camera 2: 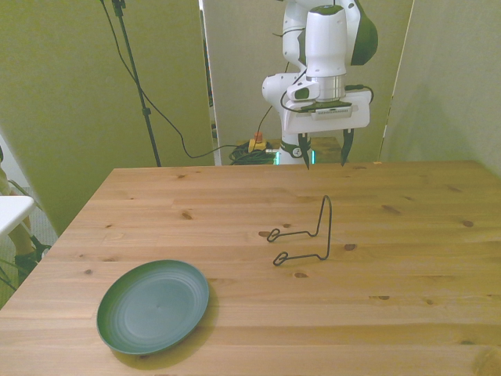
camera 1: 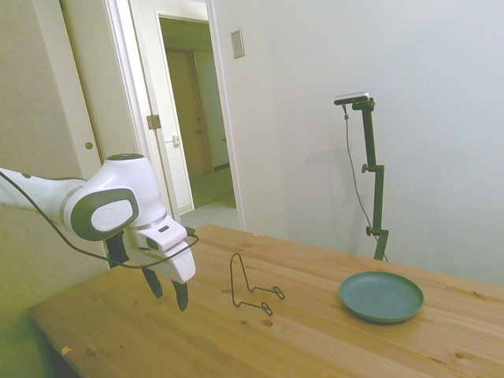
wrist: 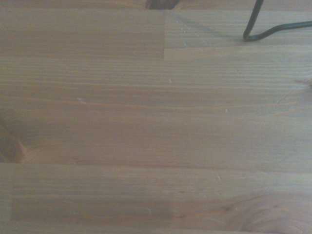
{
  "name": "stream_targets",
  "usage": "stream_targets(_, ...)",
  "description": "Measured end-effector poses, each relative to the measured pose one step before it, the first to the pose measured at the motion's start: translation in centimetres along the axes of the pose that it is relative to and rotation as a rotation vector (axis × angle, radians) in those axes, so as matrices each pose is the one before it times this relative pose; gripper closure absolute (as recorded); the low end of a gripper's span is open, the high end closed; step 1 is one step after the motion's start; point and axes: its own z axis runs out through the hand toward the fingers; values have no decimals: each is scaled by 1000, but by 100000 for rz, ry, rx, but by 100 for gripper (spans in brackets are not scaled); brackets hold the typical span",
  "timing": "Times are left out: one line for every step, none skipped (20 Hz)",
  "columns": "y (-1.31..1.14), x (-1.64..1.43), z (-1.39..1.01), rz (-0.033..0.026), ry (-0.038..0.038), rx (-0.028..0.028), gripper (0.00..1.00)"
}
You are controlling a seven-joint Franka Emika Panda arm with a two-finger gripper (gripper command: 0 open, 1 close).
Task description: Load the plate
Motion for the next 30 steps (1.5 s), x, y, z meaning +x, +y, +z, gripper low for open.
stream_targets(-23, 17, 19, -8, -51, -3, 0)
stream_targets(-27, -37, 66, -104, -210, -12, 0)
stream_targets(139, 220, -57, 495, -48, 220, 0)
stream_targets(356, 682, -293, 1158, 74, 596, 0)
stream_targets(414, 954, -391, 1011, 303, 465, 0)
stream_targets(662, 1296, -425, 1214, 417, 247, 0)
stream_targets(623, 1396, -349, 1292, 299, -152, 0)
stream_targets(555, 1384, -385, 1030, 12, 72, 0)
stream_targets(458, 1392, -428, 961, -36, 209, 0)
stream_targets(417, 1489, -584, 1043, 586, 111, 0)
stream_targets(439, 1520, -648, 902, 560, -133, 0)
stream_targets(486, 1639, -779, 1160, 518, -84, 0)
stream_targets(489, 1657, -846, 1216, 422, -46, 0)
stream_targets(426, 1765, -852, 1336, 748, -145, 0)
stream_targets(360, 1905, -766, 1665, 993, -255, 0)
stream_targets(111, 1786, -505, 1441, 734, -374, 0)
stream_targets(-75, 1776, -327, 1516, 973, -573, 0)
stream_targets(-277, 1792, -132, 1208, 1056, -532, 0)
stream_targets(-356, 1685, 16, 946, 1418, -689, 0)
stream_targets(-402, 1681, 73, 918, 1050, -866, 0)
stream_targets(-378, 1651, 49, 1049, 1195, -646, 0)
stream_targets(-371, 1640, -61, 1085, 1437, -525, 0)
stream_targets(-344, 1402, -71, 851, 1362, -495, 0)
stream_targets(-483, 1237, -71, 822, 1495, -343, 0)
stream_targets(-738, 1018, -33, 827, 1477, -167, 0)
stream_targets(-852, 845, 43, 659, 1357, -125, 0)
stream_targets(-1056, 675, 119, 313, 1358, -78, 0)
stream_targets(-1023, 563, 228, 434, 1199, -465, 0)
stream_targets(-934, 537, 363, 232, 1029, -649, 0)
stream_targets(-793, 470, 462, -5, 1127, -603, 0)
